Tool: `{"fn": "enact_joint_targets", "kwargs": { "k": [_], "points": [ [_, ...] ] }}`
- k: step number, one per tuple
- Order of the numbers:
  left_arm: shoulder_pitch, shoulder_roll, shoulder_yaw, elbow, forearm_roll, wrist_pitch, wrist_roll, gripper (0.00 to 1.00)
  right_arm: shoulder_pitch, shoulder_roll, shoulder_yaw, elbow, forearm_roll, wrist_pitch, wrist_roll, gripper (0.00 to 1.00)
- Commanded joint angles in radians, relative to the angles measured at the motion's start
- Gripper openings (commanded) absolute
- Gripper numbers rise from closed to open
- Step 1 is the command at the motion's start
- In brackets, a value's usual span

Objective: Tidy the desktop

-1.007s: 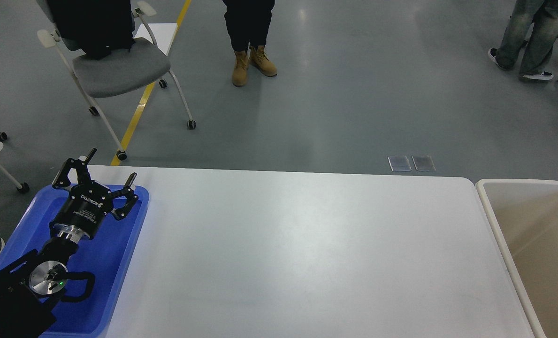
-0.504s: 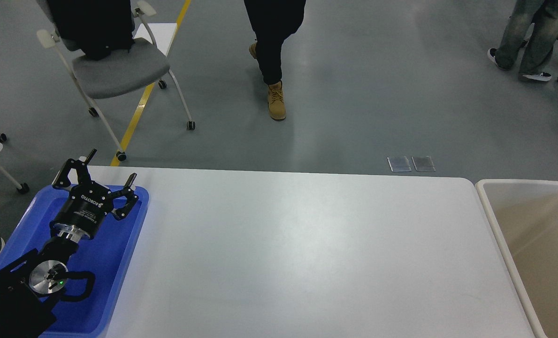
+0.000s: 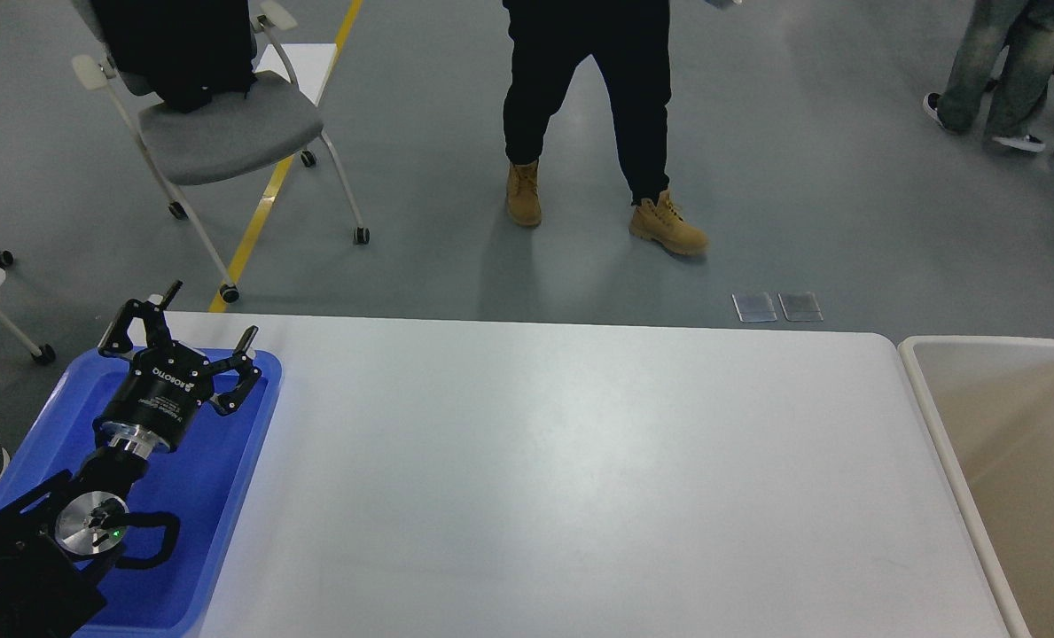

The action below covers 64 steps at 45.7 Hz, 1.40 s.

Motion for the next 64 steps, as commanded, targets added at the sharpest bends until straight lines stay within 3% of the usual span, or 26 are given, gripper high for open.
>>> {"fn": "enact_joint_targets", "kwargs": {
  "k": [1,4,11,13,21,32,44,49,57,64],
  "points": [
    [0.000,0.000,0.000,0.000,0.000,0.000,0.000,0.99,0.003,0.001,0.344,0.051,0.000,0.001,0.028,1.00],
    [0.000,0.000,0.000,0.000,0.000,0.000,-0.001,0.99,-0.019,0.002,0.382,0.056,-0.002,0.003,0.079,1.00],
    [0.000,0.000,0.000,0.000,0.000,0.000,0.000,0.99,-0.086,-0.004,0.384,0.128,-0.002,0.003,0.283,1.00],
    [0.000,0.000,0.000,0.000,0.000,0.000,0.000,0.99,-0.137,-0.010,0.402,0.181,-0.002,0.003,0.308,1.00],
    [0.002,0.001,0.000,0.000,0.000,0.000,0.000,0.99,-0.255,0.004,0.498,0.295,0.011,-0.002,0.314,1.00],
    [0.000,0.001,0.000,0.000,0.000,0.000,-0.001,0.99,-0.441,0.161,0.712,0.323,0.001,0.003,0.321,1.00],
    [0.000,0.001,0.000,0.000,0.000,0.000,0.000,0.99,-0.603,0.319,0.739,0.327,-0.003,0.003,0.332,1.00],
    [0.000,0.001,0.000,0.000,0.000,0.000,0.000,0.99,-0.636,0.361,0.736,0.326,-0.003,0.003,0.367,1.00],
    [0.000,0.000,0.000,0.000,0.000,0.000,-0.001,0.99,-0.659,0.408,0.712,0.320,-0.003,0.003,0.463,1.00],
    [0.000,0.001,0.000,0.000,0.000,0.000,-0.001,0.99,-0.700,0.451,0.729,0.311,-0.003,0.003,0.473,1.00]
  ]
}}
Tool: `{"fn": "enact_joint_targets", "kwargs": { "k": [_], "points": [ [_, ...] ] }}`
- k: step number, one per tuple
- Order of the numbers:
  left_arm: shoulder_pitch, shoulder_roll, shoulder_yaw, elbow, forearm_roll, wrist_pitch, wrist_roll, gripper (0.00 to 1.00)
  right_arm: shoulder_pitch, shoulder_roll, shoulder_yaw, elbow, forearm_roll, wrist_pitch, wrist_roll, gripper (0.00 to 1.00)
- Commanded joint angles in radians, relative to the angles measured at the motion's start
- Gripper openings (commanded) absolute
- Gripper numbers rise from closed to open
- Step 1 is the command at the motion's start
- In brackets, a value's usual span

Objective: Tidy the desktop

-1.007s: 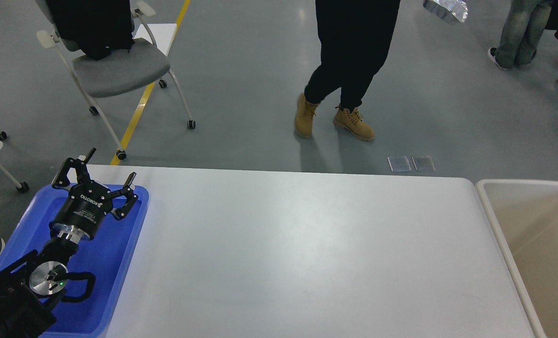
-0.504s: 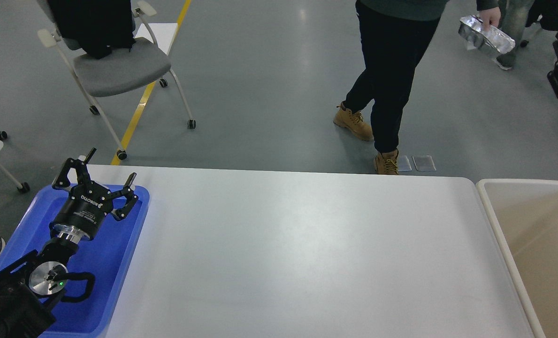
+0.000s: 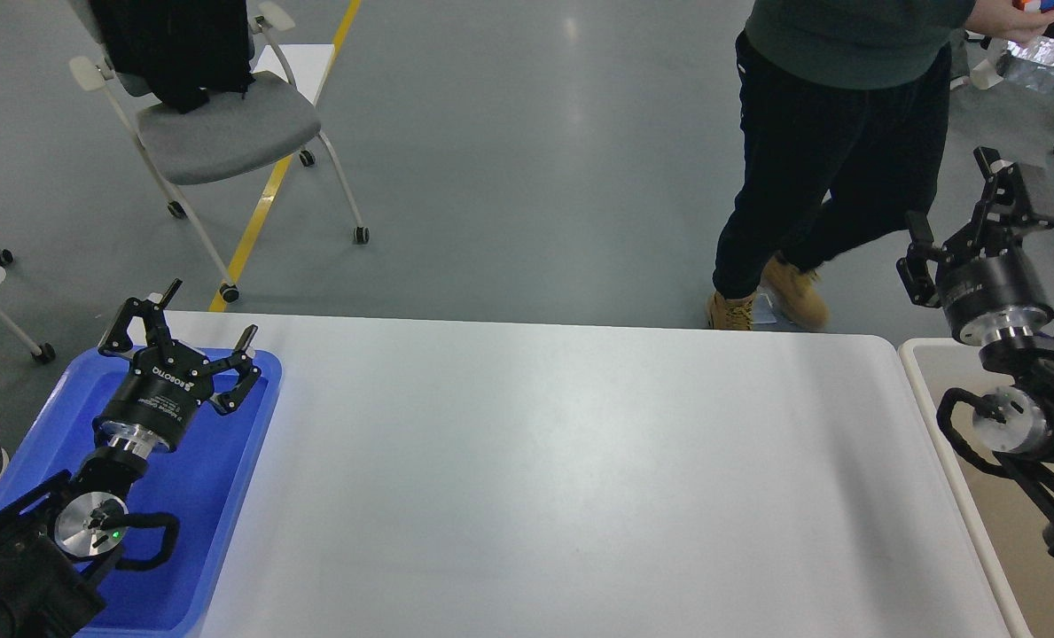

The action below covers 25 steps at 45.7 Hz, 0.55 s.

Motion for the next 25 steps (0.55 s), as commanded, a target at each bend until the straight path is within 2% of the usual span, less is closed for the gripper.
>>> {"fn": "enact_joint_targets", "kwargs": {
  "k": [1,25],
  "points": [
    [0.000,-0.001,0.000,0.000,0.000,0.000,-0.001,0.99,-0.074,0.079,0.014,-0.011,0.000,0.000,0.051,1.00],
    [0.000,0.001,0.000,0.000,0.000,0.000,0.001,0.99,-0.193,0.103,0.083,-0.005,0.000,0.000,0.051,1.00]
  ]
}}
